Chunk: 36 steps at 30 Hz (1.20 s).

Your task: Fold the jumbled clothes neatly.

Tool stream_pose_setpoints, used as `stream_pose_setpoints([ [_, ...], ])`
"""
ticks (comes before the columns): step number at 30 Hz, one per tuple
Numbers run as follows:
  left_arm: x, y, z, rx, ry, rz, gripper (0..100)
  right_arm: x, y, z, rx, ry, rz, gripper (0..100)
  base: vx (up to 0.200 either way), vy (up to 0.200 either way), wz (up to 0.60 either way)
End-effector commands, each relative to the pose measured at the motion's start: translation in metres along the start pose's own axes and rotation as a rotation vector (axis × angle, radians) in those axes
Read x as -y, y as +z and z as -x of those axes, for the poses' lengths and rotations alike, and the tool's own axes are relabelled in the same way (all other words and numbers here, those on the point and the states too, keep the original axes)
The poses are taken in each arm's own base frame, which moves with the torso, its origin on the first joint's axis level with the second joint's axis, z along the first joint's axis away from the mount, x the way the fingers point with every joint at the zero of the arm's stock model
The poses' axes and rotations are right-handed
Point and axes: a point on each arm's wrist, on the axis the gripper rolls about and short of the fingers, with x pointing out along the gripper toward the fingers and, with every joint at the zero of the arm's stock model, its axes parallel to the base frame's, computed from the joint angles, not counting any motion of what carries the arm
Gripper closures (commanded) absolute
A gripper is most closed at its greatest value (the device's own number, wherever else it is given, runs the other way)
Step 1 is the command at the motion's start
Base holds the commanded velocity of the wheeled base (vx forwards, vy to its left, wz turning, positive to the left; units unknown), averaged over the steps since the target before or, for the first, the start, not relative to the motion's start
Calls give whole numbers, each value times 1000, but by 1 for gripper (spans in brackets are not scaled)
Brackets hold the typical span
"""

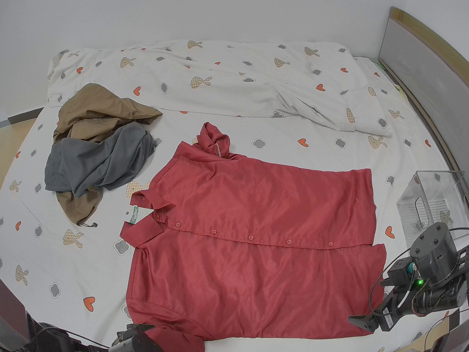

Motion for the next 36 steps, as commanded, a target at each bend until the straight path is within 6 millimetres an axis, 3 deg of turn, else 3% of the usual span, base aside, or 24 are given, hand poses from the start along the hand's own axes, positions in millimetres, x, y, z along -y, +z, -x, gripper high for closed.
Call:
stream_pose_setpoints([
  [1, 6, 3, -19, -51, 24, -16, 0, 0, 0, -1, -5, -2, 1, 0, 0, 0, 0],
  [15, 13, -3, -31, -75, 44, -27, 0, 1, -1, -2, -9, -5, -2, 0, 0, 0, 0],
  [36, -11, 8, -44, -73, 97, 34, 0, 0, -2, -2, -14, -2, 3, 0, 0, 0, 0],
])
